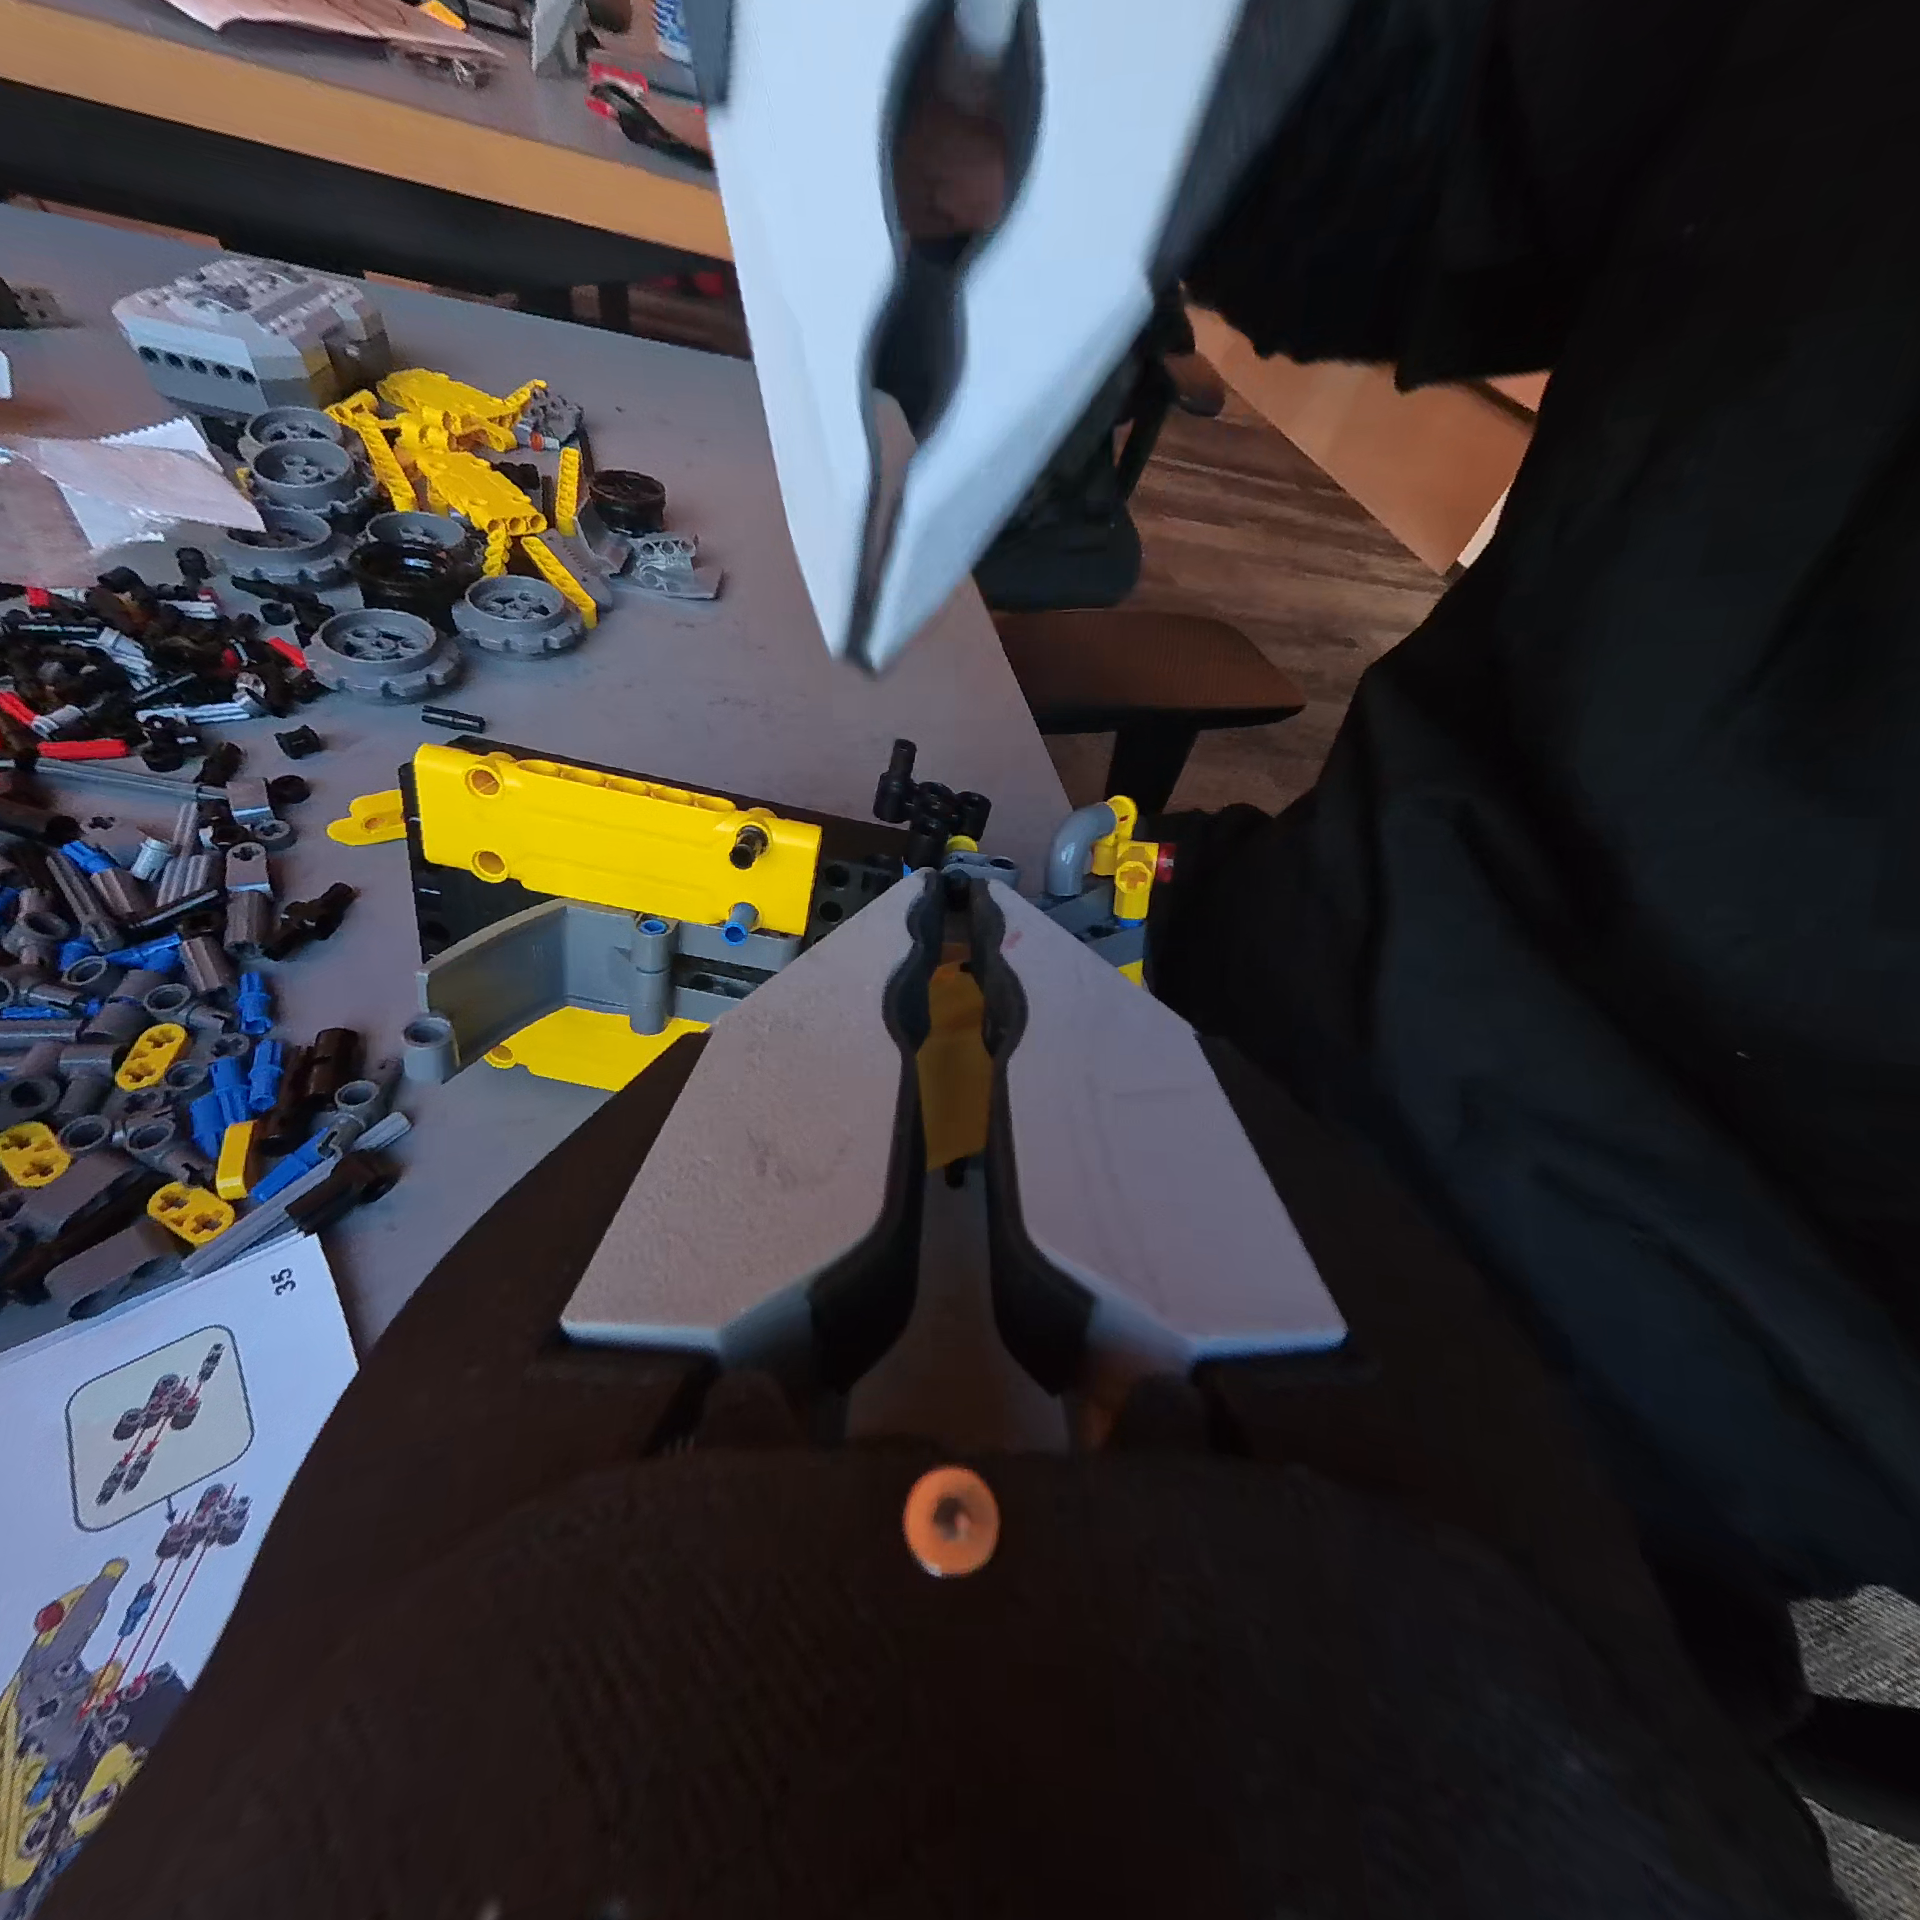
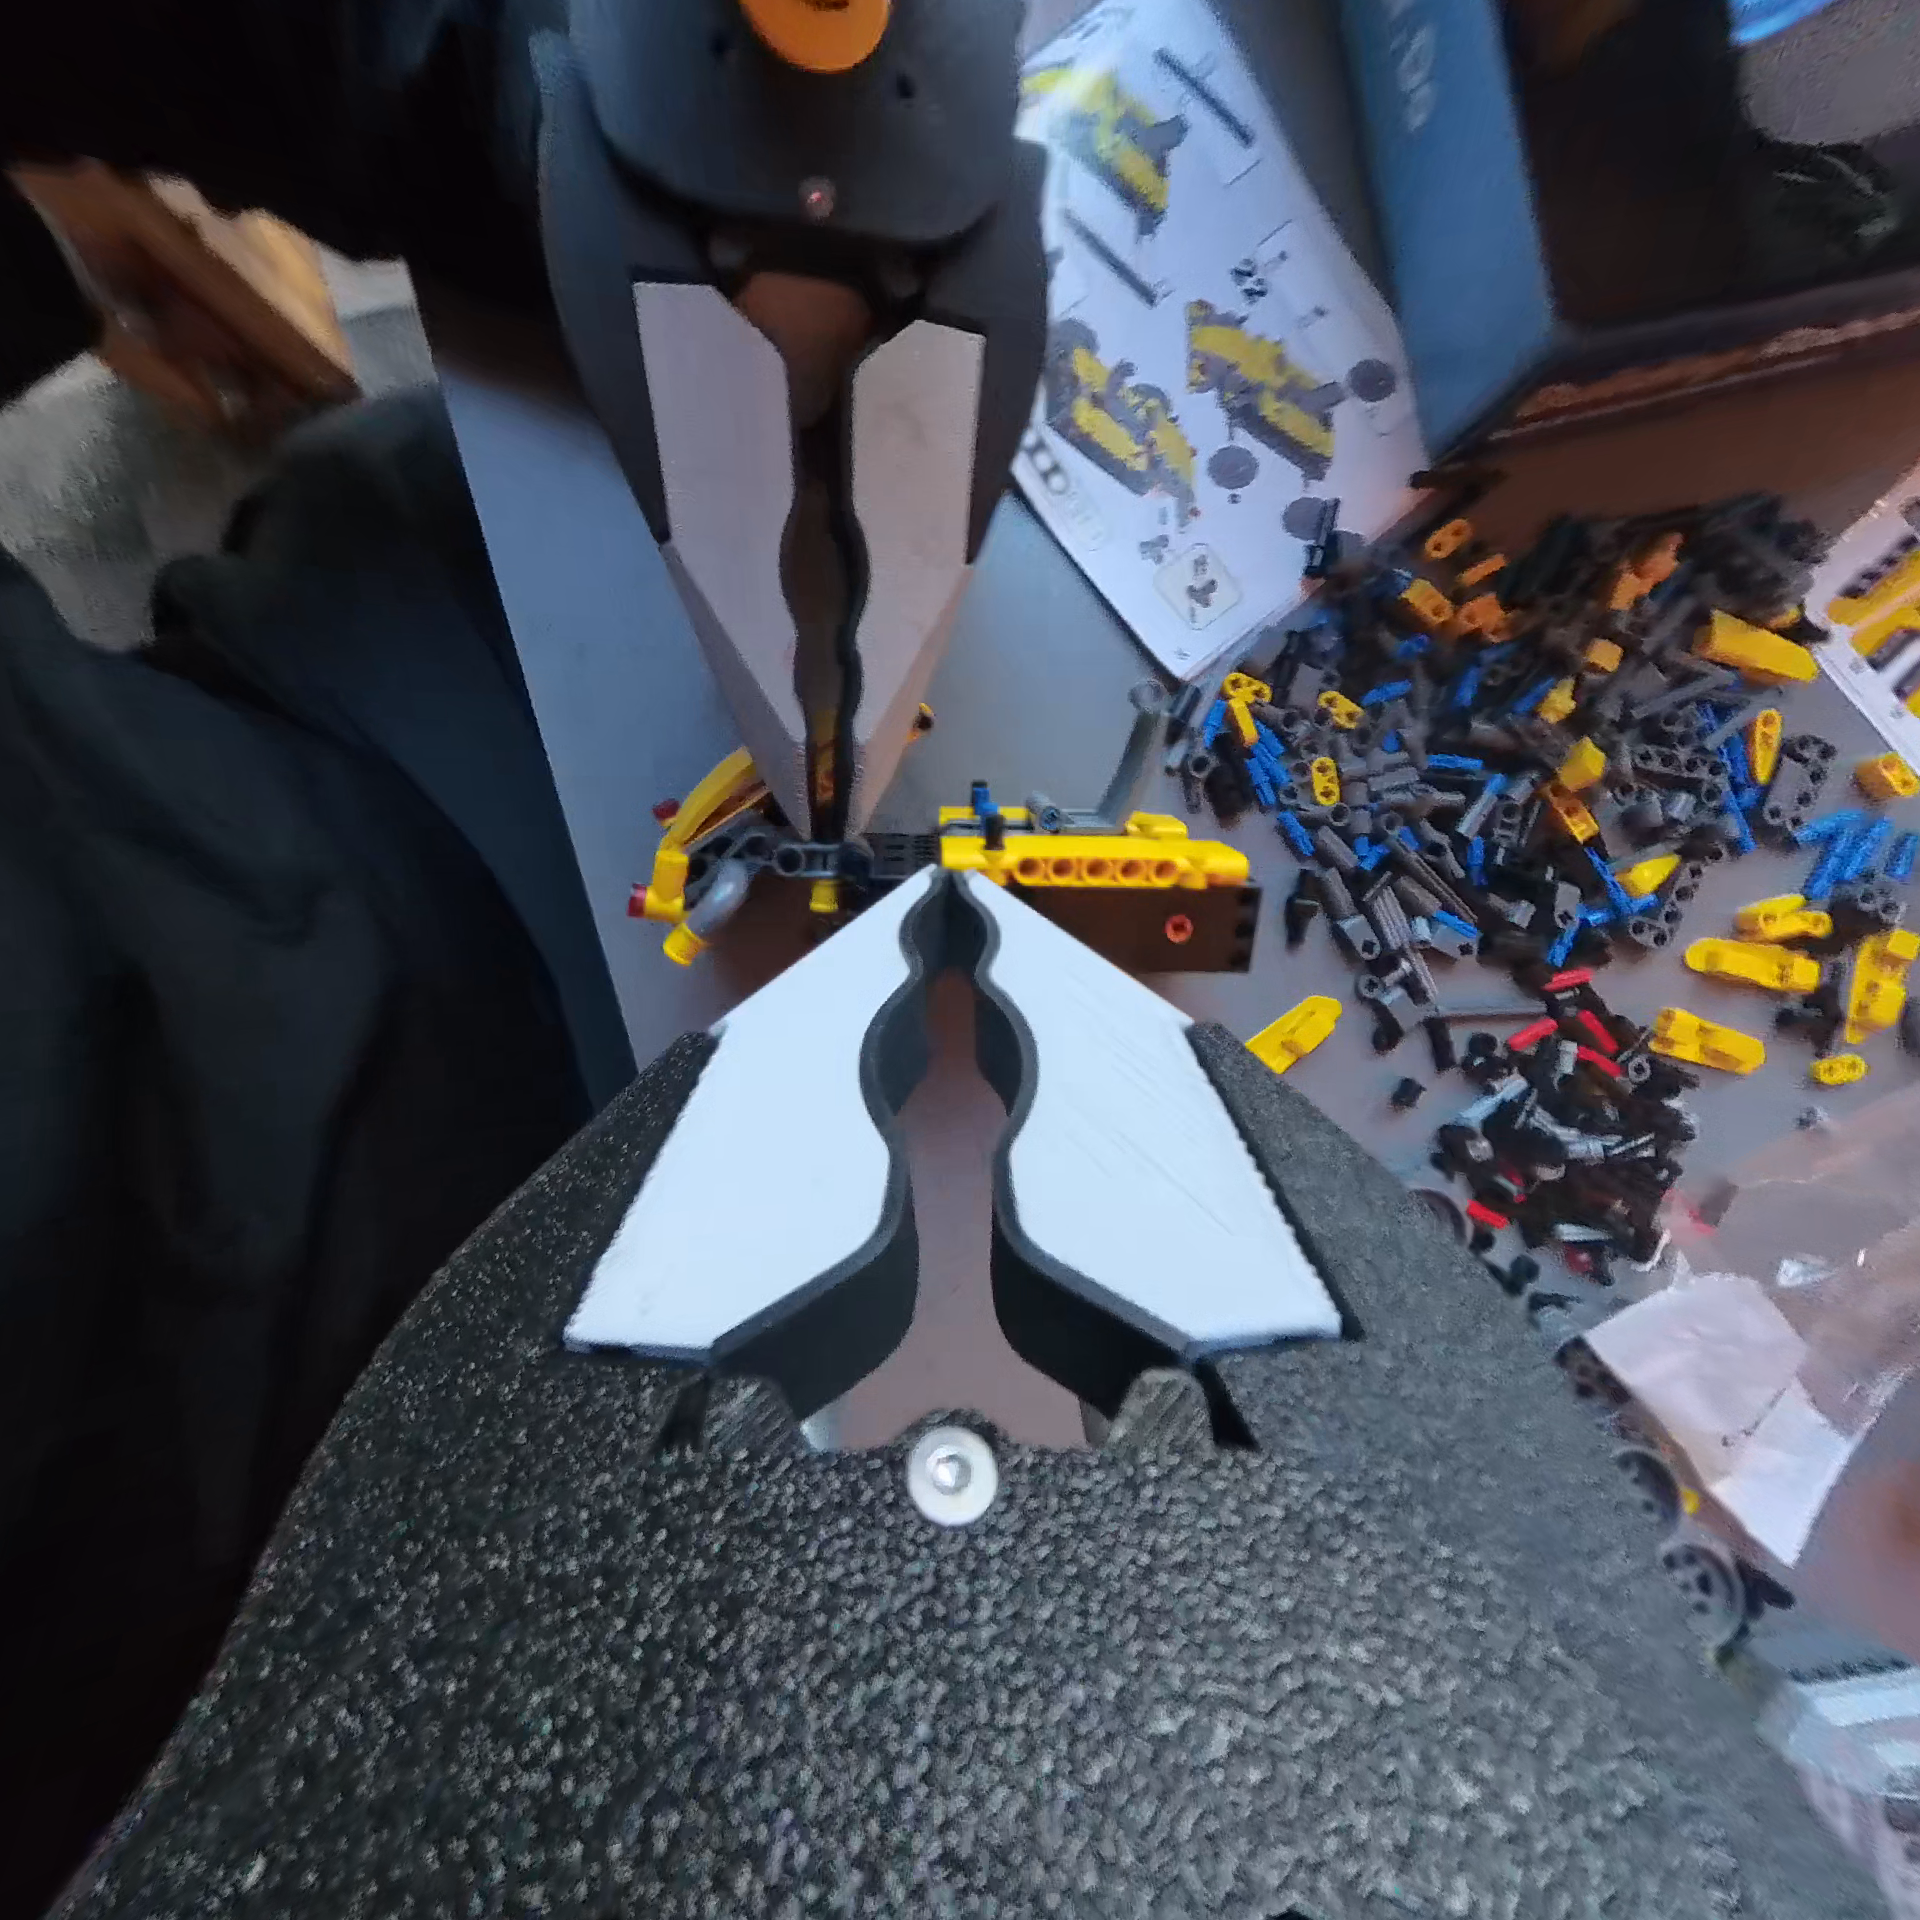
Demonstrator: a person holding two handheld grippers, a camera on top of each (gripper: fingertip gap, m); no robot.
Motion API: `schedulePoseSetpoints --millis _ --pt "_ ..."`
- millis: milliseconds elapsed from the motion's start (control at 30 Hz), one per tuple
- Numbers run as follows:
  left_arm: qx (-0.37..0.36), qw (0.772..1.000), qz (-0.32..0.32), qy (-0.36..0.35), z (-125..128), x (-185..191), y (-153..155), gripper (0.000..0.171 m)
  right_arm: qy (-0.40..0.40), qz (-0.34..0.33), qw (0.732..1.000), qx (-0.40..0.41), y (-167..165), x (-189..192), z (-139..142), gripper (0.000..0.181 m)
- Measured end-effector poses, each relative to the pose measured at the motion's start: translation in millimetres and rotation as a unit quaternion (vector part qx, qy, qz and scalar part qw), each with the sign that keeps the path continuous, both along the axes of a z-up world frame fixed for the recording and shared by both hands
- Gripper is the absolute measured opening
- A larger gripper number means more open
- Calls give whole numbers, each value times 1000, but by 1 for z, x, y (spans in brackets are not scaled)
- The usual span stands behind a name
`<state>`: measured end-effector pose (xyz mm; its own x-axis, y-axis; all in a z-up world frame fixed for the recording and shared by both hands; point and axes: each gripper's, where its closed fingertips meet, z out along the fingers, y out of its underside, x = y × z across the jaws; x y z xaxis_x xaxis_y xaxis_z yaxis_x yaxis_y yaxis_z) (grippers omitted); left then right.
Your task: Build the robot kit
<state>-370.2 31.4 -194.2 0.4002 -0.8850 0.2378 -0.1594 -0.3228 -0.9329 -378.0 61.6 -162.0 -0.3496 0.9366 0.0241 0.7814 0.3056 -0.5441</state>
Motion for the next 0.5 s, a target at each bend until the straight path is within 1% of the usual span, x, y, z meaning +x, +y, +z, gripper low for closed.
schedulePoseSetpoints --millis 67,233,333,400,500 --pt "0 1000 1 -3 1 -1 0 1 20 -13 999 -22 3 7 -1 7" --pt "3 1000 -1 -4 2 -2 0 1 55 -30 995 -75 -1 24 -28 25" --pt "-7 1000 -10 -9 2 -3 -1 1 96 -20 989 -111 -7 27 -35 40" --pt "-18 1000 -16 -16 2 -5 -1 1 133 -7 984 -115 -7 28 -35 40" --pt "-21 999 -17 -20 3 -5 -1 1 160 -5 978 -137 -4 25 -36 47"
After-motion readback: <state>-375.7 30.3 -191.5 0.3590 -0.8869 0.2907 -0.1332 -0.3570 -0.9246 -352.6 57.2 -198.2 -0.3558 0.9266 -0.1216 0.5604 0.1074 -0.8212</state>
